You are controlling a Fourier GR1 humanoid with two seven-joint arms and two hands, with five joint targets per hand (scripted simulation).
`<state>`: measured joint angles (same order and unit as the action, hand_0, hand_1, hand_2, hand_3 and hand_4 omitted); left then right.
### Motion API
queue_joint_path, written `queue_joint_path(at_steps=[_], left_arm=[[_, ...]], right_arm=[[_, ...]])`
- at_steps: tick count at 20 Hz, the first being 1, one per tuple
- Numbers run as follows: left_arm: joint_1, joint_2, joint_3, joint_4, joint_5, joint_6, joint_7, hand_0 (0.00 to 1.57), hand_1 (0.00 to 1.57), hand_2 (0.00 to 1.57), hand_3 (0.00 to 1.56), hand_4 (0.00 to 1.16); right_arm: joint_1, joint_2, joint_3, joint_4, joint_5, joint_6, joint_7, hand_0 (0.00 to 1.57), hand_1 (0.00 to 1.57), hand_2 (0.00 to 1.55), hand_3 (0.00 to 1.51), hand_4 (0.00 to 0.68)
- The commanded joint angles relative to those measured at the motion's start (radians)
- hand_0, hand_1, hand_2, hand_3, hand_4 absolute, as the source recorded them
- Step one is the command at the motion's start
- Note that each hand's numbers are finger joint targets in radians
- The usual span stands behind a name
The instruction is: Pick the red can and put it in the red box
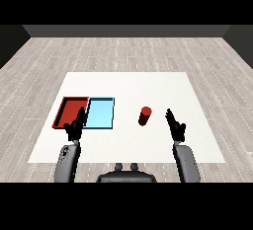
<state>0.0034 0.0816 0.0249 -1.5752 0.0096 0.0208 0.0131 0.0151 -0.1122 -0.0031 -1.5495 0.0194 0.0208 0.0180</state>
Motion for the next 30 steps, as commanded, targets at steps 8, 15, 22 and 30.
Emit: queue_joint_path(at_steps=[8,15,22,30], left_arm=[[-0.073,-0.037,0.002,-0.107,0.036,-0.039,-0.251,0.00,0.00,0.00,0.00,0.00],[-0.060,-0.003,0.066,0.021,0.080,-0.117,-0.453,0.00,0.00,0.00,0.00,0.00],[0.049,-0.041,0.013,-0.008,0.043,-0.122,-0.529,0.00,0.00,0.00,0.00,0.00],[0.129,-0.052,-0.002,-0.184,0.070,-0.117,-0.454,0.00,0.00,0.00,0.00,0.00]], right_arm=[[-0.019,-0.094,-0.185,-0.069,-0.229,0.211,-0.247,0.00,0.00,0.00,0.00,0.000],[0.041,-0.142,-0.249,0.007,-0.273,0.337,-0.376,0.00,0.00,0.00,0.00,0.000],[0.006,-0.131,-0.260,0.108,-0.208,0.353,-0.458,0.00,0.00,0.00,0.00,0.000],[-0.090,-0.140,-0.279,0.188,-0.239,0.362,-0.407,0.00,0.00,0.00,0.00,0.000]])
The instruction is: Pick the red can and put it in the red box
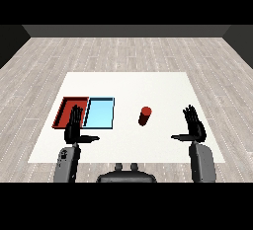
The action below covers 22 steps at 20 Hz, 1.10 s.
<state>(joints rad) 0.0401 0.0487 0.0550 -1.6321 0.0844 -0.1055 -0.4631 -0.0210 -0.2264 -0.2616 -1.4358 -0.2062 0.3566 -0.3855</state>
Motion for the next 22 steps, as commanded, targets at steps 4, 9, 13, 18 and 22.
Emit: queue_joint_path(at_steps=[4,9,13,18,22], left_arm=[[-0.038,0.021,0.042,0.077,0.039,-0.039,-0.034,0.00,0.00,0.00,0.00,0.00],[-0.028,-0.006,0.010,0.034,0.017,-0.007,-0.017,0.00,0.00,0.00,0.00,0.00],[-0.094,0.013,0.049,0.099,0.039,-0.010,-0.011,0.00,0.00,0.00,0.00,0.00],[-0.043,0.005,0.029,0.004,0.034,0.006,0.029,0.00,0.00,0.00,0.00,0.00],[-0.014,-0.002,0.015,0.002,0.031,-0.004,0.021,0.00,0.00,0.00,0.00,0.00]], right_arm=[[-0.088,0.030,0.043,0.012,0.041,-0.061,0.071,0.00,0.00,0.00,0.00,0.000],[-0.192,0.015,0.027,0.120,0.007,-0.045,0.099,0.00,0.00,0.00,0.00,0.000],[-0.248,0.052,0.051,0.213,0.048,-0.095,0.067,0.00,0.00,0.00,0.00,0.000],[-0.168,0.080,0.057,0.176,-0.018,-0.049,0.092,0.00,0.00,0.00,0.00,0.000],[-0.207,0.102,0.070,0.205,-0.029,-0.076,0.112,0.00,0.00,0.00,0.00,0.000]])
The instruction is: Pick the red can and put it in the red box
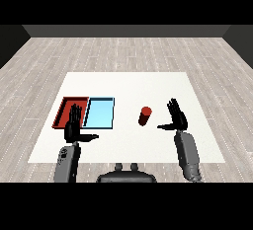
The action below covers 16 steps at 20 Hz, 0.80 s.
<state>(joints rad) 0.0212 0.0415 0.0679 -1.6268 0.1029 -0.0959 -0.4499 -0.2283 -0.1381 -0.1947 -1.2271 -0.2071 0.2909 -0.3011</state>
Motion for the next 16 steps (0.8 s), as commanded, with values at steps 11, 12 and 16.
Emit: queue_joint_path(at_steps=[11,12,16], left_arm=[[0.053,-0.001,-0.022,-0.060,0.010,-0.001,0.007,0.00,0.00,0.00,0.00,0.00],[0.018,0.005,-0.012,-0.058,0.013,0.005,0.025,0.00,0.00,0.00,0.00,0.00],[0.025,0.002,-0.013,-0.050,0.034,-0.008,0.046,0.00,0.00,0.00,0.00,0.00]], right_arm=[[-0.059,0.077,0.048,0.206,0.023,-0.050,-0.114,0.00,0.00,0.00,0.00,0.000],[-0.009,0.078,0.061,0.099,-0.012,-0.036,-0.038,0.00,0.00,0.00,0.00,0.000],[-0.066,0.124,0.081,0.183,0.003,-0.068,-0.085,0.00,0.00,0.00,0.00,0.000]])
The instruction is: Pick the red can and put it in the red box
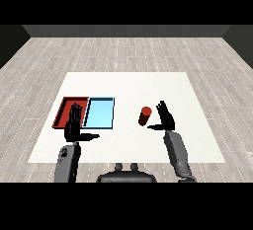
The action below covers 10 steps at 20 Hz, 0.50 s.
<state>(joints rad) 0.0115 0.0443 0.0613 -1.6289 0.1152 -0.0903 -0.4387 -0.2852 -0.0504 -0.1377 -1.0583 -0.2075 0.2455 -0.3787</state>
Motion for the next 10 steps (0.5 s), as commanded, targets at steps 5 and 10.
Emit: queue_joint_path(at_steps=[5,10], left_arm=[[0.012,0.007,0.022,0.062,0.021,-0.034,-0.059,0.00,0.00,0.00,0.00,0.00],[-0.044,-0.002,0.005,-0.018,0.020,0.010,0.052,0.00,0.00,0.00,0.00,0.00]], right_arm=[[0.005,0.049,0.051,-0.049,-0.020,-0.061,0.041,0.00,0.00,0.00,0.00,0.000],[-0.076,0.016,0.013,0.149,-0.032,-0.006,-0.057,0.00,0.00,0.00,0.00,0.000]])
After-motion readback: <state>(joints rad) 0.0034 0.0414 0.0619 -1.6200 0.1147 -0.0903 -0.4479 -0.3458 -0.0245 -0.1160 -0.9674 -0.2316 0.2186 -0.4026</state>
